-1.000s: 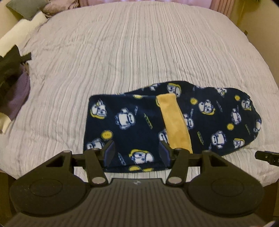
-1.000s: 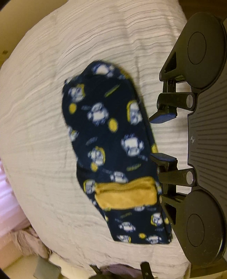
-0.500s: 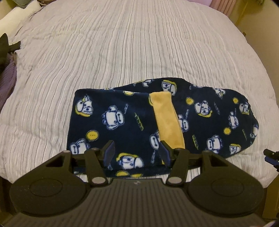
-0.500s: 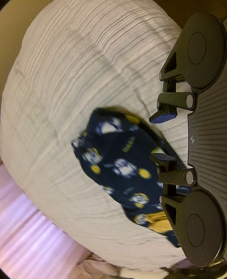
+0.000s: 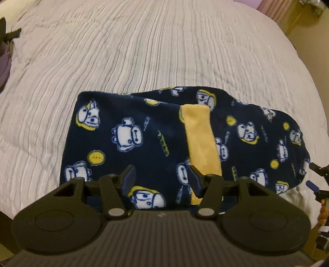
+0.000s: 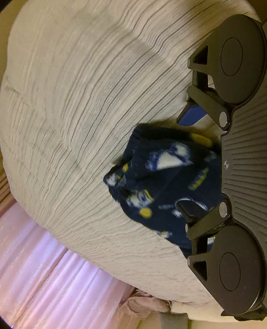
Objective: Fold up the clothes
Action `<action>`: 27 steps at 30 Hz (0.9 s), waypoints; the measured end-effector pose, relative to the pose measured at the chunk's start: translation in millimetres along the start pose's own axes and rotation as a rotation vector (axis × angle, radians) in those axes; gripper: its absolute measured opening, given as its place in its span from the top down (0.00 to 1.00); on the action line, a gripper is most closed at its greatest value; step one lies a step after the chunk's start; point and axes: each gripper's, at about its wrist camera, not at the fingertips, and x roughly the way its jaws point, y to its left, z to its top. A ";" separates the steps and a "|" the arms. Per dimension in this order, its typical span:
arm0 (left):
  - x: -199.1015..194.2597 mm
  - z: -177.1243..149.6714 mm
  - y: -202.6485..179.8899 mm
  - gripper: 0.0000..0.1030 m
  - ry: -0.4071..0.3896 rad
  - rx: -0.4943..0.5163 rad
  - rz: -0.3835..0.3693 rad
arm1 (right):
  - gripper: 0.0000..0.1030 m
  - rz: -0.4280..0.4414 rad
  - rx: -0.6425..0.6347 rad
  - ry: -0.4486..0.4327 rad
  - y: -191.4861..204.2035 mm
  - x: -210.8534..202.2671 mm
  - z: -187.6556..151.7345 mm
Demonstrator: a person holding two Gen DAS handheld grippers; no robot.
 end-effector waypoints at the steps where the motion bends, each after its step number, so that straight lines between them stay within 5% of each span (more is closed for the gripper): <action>1: 4.3 0.4 3.6 0.50 0.003 -0.013 -0.005 | 0.19 0.003 0.004 -0.003 -4.5 7.6 0.4; 4: 17.2 1.5 16.1 0.50 0.003 -0.056 -0.030 | 0.22 0.028 0.019 -0.024 -19.4 26.0 0.0; 9: 43.0 2.9 40.1 0.50 0.011 -0.116 -0.044 | 0.39 0.139 0.103 -0.053 -45.0 47.5 -2.1; 13: 55.0 0.2 60.7 0.50 0.032 -0.175 -0.052 | 0.76 0.182 0.127 -0.044 -45.8 55.3 -6.0; 17: 55.9 -4.8 79.1 0.50 0.041 -0.211 -0.060 | 0.88 0.005 -0.174 -0.111 22.8 49.0 -20.9; 23: 41.7 -9.4 114.5 0.50 0.011 -0.255 -0.066 | 0.90 -0.264 -0.623 -0.208 125.7 39.6 -43.2; 27: 31.0 -15.9 148.4 0.50 -0.010 -0.304 -0.068 | 0.90 -0.167 -0.928 -0.209 194.3 36.4 -130.7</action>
